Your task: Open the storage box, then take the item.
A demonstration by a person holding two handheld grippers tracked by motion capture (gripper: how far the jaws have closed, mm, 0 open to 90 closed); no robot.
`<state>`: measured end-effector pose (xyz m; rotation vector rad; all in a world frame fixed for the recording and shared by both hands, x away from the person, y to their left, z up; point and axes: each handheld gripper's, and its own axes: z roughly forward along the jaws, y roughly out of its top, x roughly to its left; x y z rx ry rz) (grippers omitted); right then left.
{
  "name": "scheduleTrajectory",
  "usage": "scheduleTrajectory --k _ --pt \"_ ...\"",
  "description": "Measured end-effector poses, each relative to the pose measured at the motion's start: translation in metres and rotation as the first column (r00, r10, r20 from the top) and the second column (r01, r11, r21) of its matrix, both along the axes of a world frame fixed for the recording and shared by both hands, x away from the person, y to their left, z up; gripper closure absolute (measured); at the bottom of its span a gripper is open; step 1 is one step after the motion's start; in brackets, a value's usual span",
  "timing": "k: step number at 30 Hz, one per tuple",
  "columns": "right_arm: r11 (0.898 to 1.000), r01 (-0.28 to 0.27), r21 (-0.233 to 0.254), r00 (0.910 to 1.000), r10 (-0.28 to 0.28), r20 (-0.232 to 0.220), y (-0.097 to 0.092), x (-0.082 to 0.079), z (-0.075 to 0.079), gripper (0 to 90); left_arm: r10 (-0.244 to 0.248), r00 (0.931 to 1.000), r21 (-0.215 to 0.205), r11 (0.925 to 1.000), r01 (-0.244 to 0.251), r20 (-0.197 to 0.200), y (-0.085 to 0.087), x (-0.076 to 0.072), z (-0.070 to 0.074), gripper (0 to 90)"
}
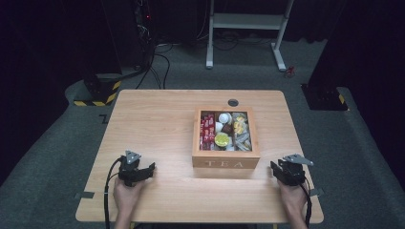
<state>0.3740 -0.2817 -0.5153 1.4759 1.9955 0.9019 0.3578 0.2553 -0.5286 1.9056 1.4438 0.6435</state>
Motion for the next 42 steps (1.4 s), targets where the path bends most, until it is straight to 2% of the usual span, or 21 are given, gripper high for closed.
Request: scheduleTrajectory --k 4,6,9,15,17,20,25,27,31,34,38,42 --pt "1.000 -0.004 0.027 0.9998 0.004 0.019 0.000 -0.003 0.000 72.6 -0.001 1.0000 0.000 1.0000 0.001 -0.002 0.000 0.000 0.000 24.3" --pt "0.999 -0.027 0.036 0.9994 0.026 0.024 -0.001 -0.004 0.000 77.1 -0.001 1.0000 0.001 1.0000 0.001 -0.002 0.000 0.000 0.000 24.4" --pt "0.998 -0.042 0.047 0.9991 0.042 0.007 0.000 -0.006 0.001 81.0 0.000 1.0000 0.001 1.0000 0.000 -0.002 0.000 0.000 0.000 24.4" --pt "0.993 -0.107 0.058 0.9943 0.107 0.009 0.006 -0.012 0.002 88.2 0.000 1.0000 0.001 1.0000 0.000 -0.002 0.000 0.000 0.000 24.4" --pt "0.992 -0.110 0.069 0.9940 0.110 0.005 0.007 -0.013 0.002 88.8 0.000 1.0000 0.001 1.0000 0.000 -0.002 0.000 0.000 0.000 24.4" --pt "0.985 -0.141 0.095 0.9899 0.142 0.001 0.012 -0.017 0.002 89.8 0.000 1.0000 0.001 1.0000 0.000 -0.002 0.000 0.000 0.000 24.4" --pt "0.978 -0.195 0.077 0.9809 0.195 0.008 0.023 -0.021 0.002 89.8 -0.001 1.0000 0.002 1.0000 0.001 -0.002 0.000 0.000 0.000 24.4" --pt "0.975 -0.202 0.090 0.9794 0.202 0.006 0.028 -0.024 0.002 89.8 0.000 1.0000 0.001 1.0000 0.000 -0.002 0.000 0.000 0.000 24.4" --pt "0.962 -0.258 0.094 0.9662 0.257 0.020 0.038 -0.027 0.003 89.8 0.000 1.0000 0.002 1.0000 0.000 -0.002 0.000 0.000 0.000 24.4" --pt "0.947 -0.309 0.084 0.9511 0.308 0.024 0.050 -0.030 0.006 89.8 0.000 1.0000 0.002 1.0000 0.000 -0.002 0.000 0.000 0.000 24.4" --pt "0.925 -0.367 0.096 0.9302 0.366 0.023 0.066 -0.030 0.007 89.8 0.000 1.0000 0.002 1.0000 0.000 -0.002 0.000 0.000 0.000 24.4" --pt "0.908 -0.402 0.116 0.9154 0.402 0.026 0.079 -0.027 0.007 89.8 0.000 1.0000 0.002 1.0000 0.000 -0.002 0.000 0.000 0.000 24.4"
